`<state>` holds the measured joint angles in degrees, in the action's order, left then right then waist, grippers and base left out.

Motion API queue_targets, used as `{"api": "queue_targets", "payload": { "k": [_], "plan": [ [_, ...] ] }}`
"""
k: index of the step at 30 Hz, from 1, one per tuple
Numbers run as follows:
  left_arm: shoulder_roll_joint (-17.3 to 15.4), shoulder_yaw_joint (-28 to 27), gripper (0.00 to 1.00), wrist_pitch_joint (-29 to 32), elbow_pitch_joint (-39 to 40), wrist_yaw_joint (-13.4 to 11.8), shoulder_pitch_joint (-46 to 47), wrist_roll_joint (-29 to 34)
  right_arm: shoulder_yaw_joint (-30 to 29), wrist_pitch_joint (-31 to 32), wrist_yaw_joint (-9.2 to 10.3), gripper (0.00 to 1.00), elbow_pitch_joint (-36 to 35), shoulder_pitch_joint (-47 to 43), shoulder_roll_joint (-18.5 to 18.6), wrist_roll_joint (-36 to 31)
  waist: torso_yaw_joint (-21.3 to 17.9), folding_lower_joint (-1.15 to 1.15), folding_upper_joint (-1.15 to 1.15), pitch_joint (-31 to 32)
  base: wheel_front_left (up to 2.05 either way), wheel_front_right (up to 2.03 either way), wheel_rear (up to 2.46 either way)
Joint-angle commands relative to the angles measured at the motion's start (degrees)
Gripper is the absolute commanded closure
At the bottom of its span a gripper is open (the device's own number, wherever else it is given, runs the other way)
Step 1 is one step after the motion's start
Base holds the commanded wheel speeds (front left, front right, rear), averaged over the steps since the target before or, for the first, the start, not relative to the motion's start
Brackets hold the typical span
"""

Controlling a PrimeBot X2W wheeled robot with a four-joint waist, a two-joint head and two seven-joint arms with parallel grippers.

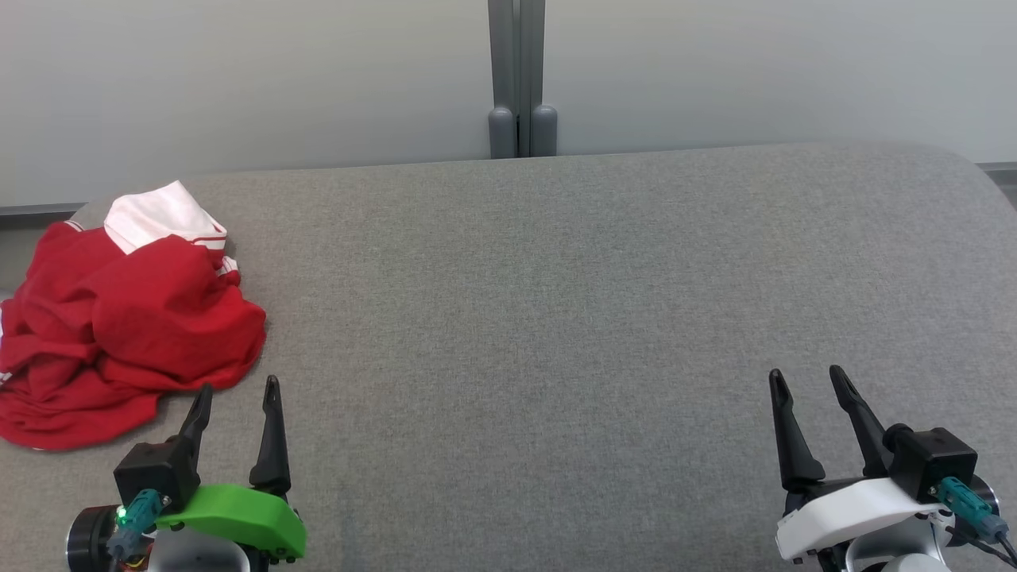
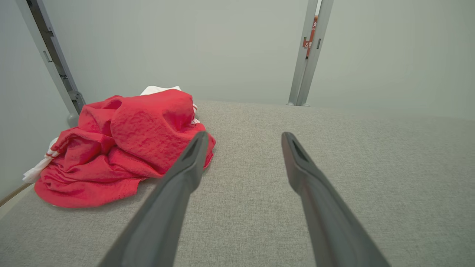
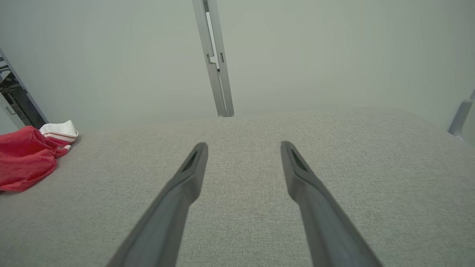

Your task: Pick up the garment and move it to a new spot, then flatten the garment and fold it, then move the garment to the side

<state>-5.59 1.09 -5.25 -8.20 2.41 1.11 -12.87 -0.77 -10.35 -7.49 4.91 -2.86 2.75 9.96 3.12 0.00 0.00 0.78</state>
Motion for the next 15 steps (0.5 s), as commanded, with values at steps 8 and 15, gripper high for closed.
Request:
{"api": "queue_targets", "payload": {
  "k": [8, 15],
  "plan": [
    [-1.04, 0.23, 0.00, 1.64, 2.09, -1.00, -1.10, 0.37, -0.39, 0.01, 0.00, 0.00, 0.05, -0.64, 0.23, 0.10, 0.04, 0.00, 0.00, -0.01, 0.00, 0.00, 0.00],
    [-1.40, 0.36, 0.00, 2.31, 3.31, -1.47, -1.63, 0.11, -0.54, 0.19, 0.00, 0.00, 0.22, -0.55, 0.23, 0.10, 0.10, 0.00, 0.00, -0.02, 0.00, 0.00, 0.00]
  ]
}}
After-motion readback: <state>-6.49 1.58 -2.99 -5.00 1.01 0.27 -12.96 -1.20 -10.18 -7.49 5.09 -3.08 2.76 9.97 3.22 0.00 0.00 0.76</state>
